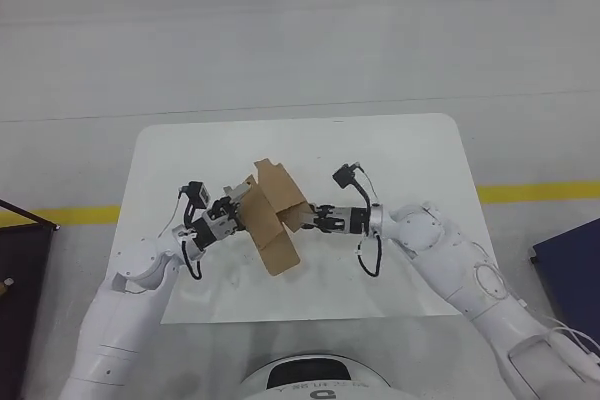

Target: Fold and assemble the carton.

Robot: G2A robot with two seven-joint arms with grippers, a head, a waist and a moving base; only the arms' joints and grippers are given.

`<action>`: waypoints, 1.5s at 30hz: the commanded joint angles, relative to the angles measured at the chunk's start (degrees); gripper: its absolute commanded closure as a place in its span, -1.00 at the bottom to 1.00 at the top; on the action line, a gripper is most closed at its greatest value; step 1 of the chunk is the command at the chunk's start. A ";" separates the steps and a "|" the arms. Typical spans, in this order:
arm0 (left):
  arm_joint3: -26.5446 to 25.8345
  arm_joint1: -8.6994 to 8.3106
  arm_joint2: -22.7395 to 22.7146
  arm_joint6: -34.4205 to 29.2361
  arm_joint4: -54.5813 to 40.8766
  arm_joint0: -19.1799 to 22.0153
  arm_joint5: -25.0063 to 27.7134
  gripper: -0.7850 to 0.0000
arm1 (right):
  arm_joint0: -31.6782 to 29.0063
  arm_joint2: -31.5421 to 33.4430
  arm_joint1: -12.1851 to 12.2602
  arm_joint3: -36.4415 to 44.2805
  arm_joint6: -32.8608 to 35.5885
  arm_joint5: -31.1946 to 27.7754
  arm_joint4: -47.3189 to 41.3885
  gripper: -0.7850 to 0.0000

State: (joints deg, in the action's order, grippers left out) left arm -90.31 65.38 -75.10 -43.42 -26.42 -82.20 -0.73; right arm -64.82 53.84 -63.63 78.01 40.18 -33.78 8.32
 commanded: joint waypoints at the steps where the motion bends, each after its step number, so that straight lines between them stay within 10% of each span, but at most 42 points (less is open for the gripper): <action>1: -0.20 0.07 0.48 0.31 0.06 0.28 -0.18 -1.00 | -0.27 -0.21 0.08 1.17 -0.66 1.67 4.38 1.00; 14: -0.42 0.05 1.35 1.35 1.19 0.39 -0.36 -1.00 | -2.46 0.10 0.42 3.90 -2.65 2.95 9.68 1.00; 30: -0.15 -1.17 -8.70 2.97 -5.31 -6.22 1.17 -1.00 | -6.89 7.46 2.24 6.51 -3.81 -4.87 1.59 1.00; 45: 3.39 -0.97 -4.69 -1.95 -4.88 -2.61 -1.65 -1.00 | -8.67 8.83 3.03 8.72 -0.06 -7.74 -5.34 1.00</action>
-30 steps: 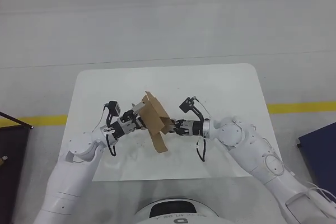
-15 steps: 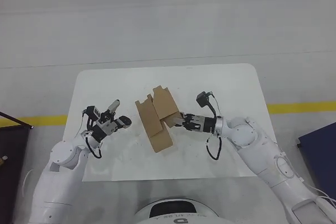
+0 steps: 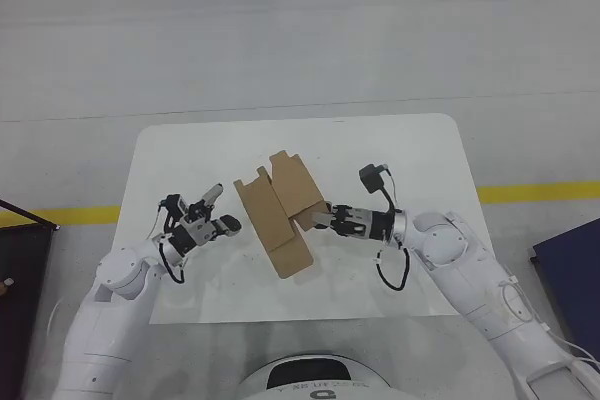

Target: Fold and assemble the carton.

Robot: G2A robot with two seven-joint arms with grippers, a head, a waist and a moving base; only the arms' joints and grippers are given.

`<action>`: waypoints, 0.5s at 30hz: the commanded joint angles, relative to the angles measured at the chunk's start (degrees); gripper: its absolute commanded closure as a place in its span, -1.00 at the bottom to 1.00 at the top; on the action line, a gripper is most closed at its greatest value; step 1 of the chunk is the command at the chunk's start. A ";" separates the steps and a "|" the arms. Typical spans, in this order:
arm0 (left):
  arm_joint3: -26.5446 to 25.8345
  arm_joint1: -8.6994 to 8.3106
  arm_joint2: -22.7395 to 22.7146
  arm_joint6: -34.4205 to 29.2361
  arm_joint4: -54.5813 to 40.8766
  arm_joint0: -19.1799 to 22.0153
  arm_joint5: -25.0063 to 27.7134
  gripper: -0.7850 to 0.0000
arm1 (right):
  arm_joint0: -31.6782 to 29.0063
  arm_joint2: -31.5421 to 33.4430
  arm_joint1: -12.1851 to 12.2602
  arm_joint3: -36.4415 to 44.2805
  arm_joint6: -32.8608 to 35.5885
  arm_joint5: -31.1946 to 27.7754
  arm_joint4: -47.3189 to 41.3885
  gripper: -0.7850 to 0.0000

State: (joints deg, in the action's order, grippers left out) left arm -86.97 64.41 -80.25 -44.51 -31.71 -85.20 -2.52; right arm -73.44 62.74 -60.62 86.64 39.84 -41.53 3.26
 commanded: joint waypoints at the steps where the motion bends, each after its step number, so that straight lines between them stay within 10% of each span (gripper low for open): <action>1: 0.19 -0.01 0.86 -1.53 0.89 0.78 0.05 -1.00 | -0.07 -0.12 0.04 0.17 0.48 0.00 -0.51 1.00; 5: 0.43 0.05 2.58 -2.81 2.35 1.95 -0.62 -1.00 | 0.01 -0.41 0.07 0.27 0.88 0.13 -0.88 1.00; 8: 0.72 0.15 3.26 -2.54 2.35 2.43 -0.11 -0.12 | 0.08 -0.61 0.07 0.39 0.91 0.28 -0.82 1.00; 15: 1.55 0.18 3.31 -1.97 1.89 3.16 0.72 0.06 | 0.12 -1.02 0.11 0.68 1.17 0.13 -0.77 1.00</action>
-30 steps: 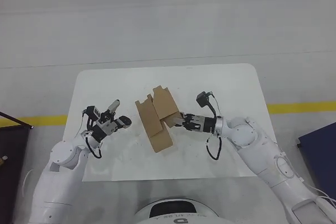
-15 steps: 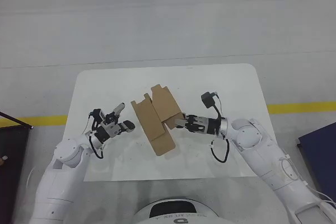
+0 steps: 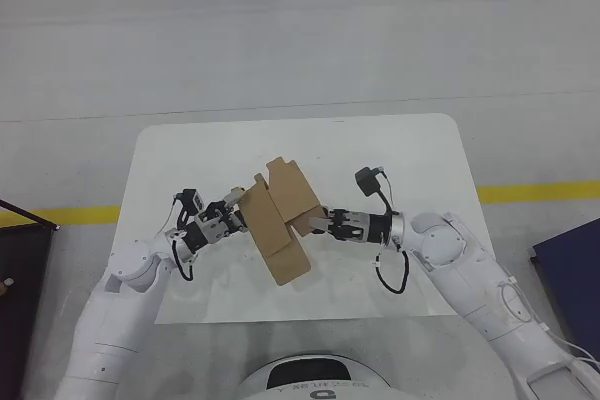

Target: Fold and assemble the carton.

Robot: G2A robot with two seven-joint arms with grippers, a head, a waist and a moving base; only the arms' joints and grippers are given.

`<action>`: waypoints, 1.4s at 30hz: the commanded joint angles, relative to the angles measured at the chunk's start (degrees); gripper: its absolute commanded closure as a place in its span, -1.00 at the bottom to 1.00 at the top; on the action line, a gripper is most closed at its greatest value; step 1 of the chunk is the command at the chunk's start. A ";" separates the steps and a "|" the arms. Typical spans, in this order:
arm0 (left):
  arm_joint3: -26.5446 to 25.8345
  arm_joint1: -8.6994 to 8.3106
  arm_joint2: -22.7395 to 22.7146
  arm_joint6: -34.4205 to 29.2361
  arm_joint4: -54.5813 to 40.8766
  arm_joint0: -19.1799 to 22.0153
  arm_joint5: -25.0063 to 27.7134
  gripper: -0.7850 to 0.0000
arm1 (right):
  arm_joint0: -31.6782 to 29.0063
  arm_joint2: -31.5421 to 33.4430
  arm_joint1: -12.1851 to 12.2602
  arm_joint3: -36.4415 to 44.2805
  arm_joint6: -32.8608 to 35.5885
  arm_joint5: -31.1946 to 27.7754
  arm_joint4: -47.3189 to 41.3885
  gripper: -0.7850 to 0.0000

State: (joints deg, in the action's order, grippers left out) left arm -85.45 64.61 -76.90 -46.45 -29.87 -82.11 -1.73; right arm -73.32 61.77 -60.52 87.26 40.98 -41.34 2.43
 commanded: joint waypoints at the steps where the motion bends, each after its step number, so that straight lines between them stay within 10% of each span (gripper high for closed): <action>1: 0.02 -0.05 -0.05 -0.11 0.12 0.10 -0.03 0.14 | -0.01 -0.11 0.01 0.13 0.05 -0.09 0.01 1.00; 8: -0.06 -0.08 0.69 -1.02 0.79 0.51 0.50 1.00 | 0.00 -0.61 0.07 0.27 0.65 0.02 -0.10 1.00; 26: -1.43 -0.22 1.10 0.12 2.70 -0.36 4.26 1.00 | -0.38 -2.33 -0.25 0.00 -5.54 5.84 14.65 1.00; 28: -1.32 -0.22 1.15 0.30 2.65 -0.42 4.31 1.00 | -0.60 -2.24 -0.25 0.24 -6.42 6.00 15.44 -1.00; 42: -1.88 -0.30 0.27 2.27 1.35 -1.13 4.48 1.00 | -2.25 -0.53 -0.41 -0.59 -14.07 7.01 15.41 -1.00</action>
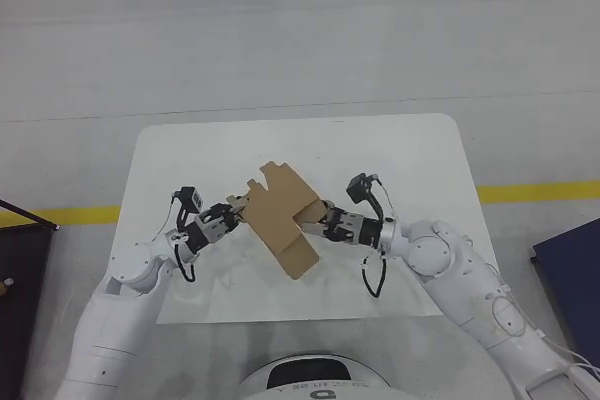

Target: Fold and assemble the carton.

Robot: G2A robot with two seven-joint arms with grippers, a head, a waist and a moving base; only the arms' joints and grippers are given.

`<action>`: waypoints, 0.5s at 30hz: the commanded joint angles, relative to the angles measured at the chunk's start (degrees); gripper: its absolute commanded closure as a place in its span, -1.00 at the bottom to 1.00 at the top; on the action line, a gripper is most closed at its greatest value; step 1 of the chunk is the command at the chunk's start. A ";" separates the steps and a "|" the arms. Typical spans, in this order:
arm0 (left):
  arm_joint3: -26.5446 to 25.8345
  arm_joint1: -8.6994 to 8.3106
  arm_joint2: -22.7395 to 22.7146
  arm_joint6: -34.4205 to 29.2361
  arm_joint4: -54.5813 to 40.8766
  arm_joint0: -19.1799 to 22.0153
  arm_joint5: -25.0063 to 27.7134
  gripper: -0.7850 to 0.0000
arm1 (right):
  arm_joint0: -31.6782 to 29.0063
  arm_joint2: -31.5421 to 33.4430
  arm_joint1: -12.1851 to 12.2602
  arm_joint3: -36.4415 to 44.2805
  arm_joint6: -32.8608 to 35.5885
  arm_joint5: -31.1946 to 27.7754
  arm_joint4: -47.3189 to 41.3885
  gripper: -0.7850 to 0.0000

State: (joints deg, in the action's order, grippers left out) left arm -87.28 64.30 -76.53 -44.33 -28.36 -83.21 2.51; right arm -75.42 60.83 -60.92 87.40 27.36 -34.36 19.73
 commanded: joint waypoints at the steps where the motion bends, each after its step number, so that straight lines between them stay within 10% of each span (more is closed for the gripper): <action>1: -0.14 0.00 -0.21 0.20 -0.28 -0.07 0.52 1.00 | -0.39 1.11 0.01 -1.43 -1.10 -0.58 -4.86 -1.00; 15: -0.66 -0.13 -0.65 0.69 1.07 0.04 2.34 1.00 | -3.36 3.14 0.76 0.06 11.50 -9.12 -38.43 -1.00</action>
State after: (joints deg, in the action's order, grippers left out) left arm -87.91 64.18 -77.30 -43.69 -27.70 -83.26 4.80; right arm -79.17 64.49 -60.05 87.56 38.31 -43.78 -18.70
